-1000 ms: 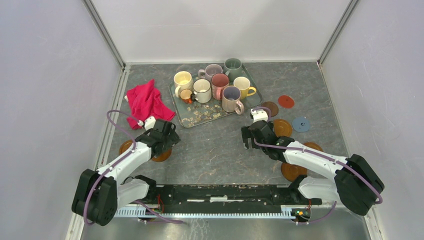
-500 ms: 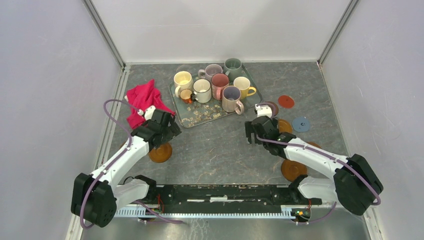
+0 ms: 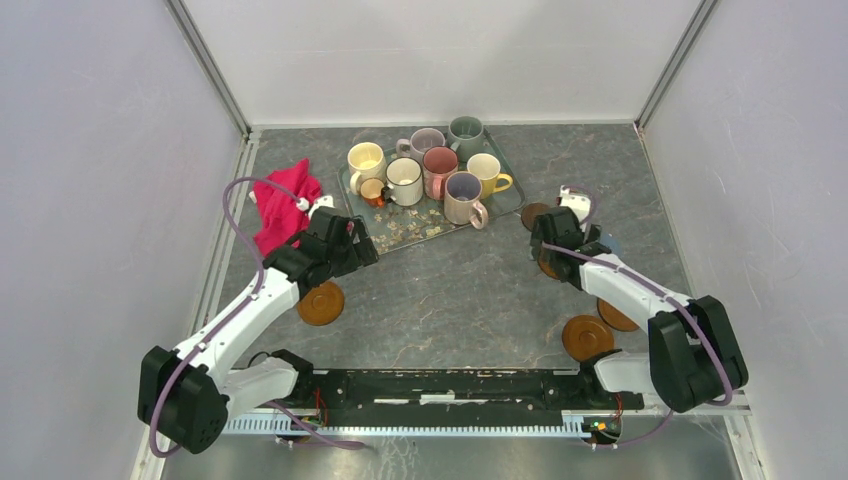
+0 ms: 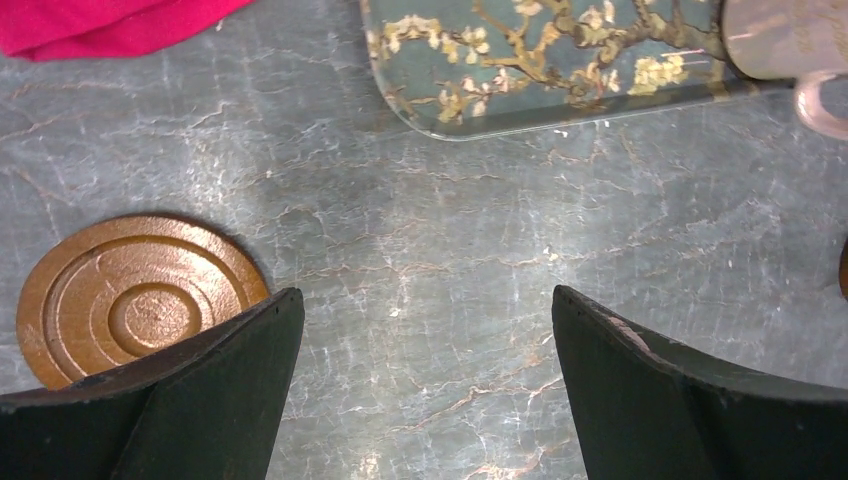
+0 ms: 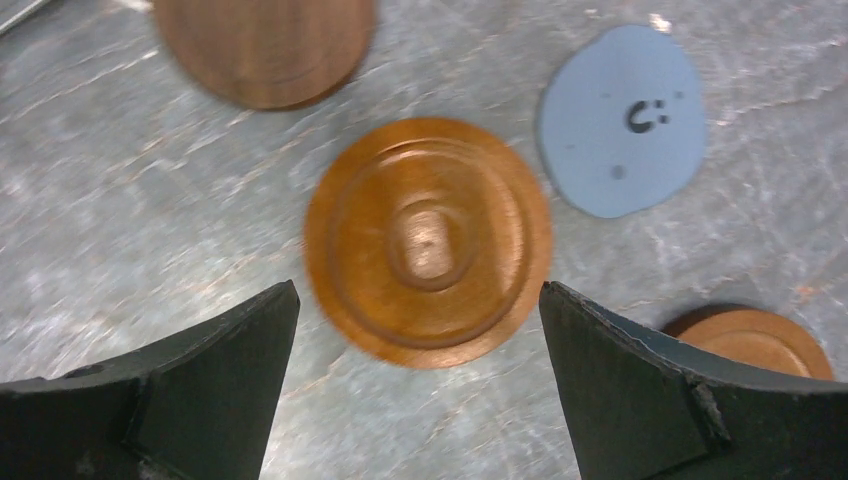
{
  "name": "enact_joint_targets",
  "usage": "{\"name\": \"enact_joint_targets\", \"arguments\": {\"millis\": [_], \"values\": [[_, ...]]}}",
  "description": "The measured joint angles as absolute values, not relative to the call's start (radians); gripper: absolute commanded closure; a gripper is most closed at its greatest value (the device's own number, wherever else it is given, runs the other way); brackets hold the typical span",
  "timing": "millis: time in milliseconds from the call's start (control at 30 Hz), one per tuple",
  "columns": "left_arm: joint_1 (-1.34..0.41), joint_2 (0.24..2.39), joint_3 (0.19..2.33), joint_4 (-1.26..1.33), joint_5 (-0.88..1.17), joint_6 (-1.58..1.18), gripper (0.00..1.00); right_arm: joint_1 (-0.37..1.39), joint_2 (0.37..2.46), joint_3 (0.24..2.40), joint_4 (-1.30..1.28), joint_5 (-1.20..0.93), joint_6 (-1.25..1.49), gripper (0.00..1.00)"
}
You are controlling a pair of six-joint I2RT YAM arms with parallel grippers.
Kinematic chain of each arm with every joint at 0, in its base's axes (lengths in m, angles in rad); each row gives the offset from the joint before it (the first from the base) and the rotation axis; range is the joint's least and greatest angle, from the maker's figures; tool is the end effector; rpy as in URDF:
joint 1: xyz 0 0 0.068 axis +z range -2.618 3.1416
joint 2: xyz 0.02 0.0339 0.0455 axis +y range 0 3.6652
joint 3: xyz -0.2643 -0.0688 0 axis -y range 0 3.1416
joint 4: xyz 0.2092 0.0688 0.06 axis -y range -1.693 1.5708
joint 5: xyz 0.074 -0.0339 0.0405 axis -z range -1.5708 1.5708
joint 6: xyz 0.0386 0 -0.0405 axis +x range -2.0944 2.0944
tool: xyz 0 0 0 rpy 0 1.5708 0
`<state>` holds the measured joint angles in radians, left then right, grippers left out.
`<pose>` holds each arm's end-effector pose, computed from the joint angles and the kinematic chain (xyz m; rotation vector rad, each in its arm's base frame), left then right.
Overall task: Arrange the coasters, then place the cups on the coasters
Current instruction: Move the coaster to the center of the board.
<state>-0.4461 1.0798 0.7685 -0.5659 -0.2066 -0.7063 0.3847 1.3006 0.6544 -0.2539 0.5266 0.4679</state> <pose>0.1697 -0.0724 0.2537 -0.4071 2.4067 -0.2683 0.2106 0.0643 0.2060 0.3137 2.3052 -0.2347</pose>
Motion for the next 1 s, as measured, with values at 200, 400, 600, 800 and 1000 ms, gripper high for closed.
{"name": "enact_joint_targets", "arguments": {"millis": [200, 400, 600, 800, 1000], "values": [[-0.457, 1.079, 0.781, -0.548, -0.164, -0.679, 0.0, 0.273, 1.336, 0.654, -0.253, 0.546, 0.469, 0.02], [-0.461, 1.07, 0.781, -0.542, -0.136, -0.664, 0.0, 0.198, 1.38, 0.654, -0.249, 0.545, 0.458, 0.02], [-0.467, 1.067, 0.781, -0.533, -0.124, -0.664, 0.0, 0.17, 1.409, 0.654, -0.233, 0.532, 0.439, 0.02], [-0.467, 1.068, 0.781, -0.522, -0.124, -0.664, 0.0, 0.17, 1.416, 0.625, -0.183, 0.491, 0.437, 0.02], [-0.467, 1.071, 0.781, -0.521, -0.125, -0.664, 0.0, 0.208, 1.377, 0.574, -0.137, 0.472, 0.44, 0.02]]}}
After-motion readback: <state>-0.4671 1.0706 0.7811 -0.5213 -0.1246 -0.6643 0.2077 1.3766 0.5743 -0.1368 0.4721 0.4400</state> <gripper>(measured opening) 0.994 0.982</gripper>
